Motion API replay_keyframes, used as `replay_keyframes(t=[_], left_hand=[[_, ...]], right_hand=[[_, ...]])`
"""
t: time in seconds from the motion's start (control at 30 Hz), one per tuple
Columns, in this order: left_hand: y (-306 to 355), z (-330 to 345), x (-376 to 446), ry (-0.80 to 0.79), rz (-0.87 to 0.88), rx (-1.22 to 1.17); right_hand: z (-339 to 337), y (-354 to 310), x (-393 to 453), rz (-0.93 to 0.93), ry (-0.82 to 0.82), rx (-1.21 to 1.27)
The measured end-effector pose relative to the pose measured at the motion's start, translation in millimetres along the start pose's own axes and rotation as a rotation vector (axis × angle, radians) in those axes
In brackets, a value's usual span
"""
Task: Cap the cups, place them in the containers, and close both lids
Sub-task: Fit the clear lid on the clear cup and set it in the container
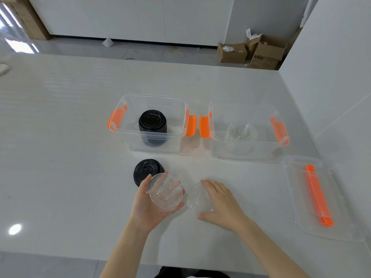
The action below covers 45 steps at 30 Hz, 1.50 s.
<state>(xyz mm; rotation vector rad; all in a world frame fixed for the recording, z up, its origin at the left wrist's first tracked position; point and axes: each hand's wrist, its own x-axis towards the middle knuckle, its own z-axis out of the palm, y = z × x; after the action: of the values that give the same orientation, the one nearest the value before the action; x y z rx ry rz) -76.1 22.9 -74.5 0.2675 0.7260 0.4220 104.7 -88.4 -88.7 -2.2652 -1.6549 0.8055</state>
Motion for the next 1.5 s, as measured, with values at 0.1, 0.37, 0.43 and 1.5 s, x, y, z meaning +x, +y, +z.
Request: replay_keyframes(t=[0.1, 0.37, 0.43, 1.5], left_hand=[[-1, 6, 1, 0.001, -0.016, -0.006], [-16, 41, 7, -0.124, -0.090, -0.003], [-18, 47, 7, -0.171, -0.088, -0.003], [41, 240, 121, 0.021, 0.444, 1.095]], right_hand=[[-24, -13, 2, 0.026, 0.115, 0.177], [-57, -58, -8, -0.159, 0.113, 0.168], [-54, -57, -10, -0.165, 0.119, 0.126], [-227, 63, 58, 0.288, 0.542, 0.888]])
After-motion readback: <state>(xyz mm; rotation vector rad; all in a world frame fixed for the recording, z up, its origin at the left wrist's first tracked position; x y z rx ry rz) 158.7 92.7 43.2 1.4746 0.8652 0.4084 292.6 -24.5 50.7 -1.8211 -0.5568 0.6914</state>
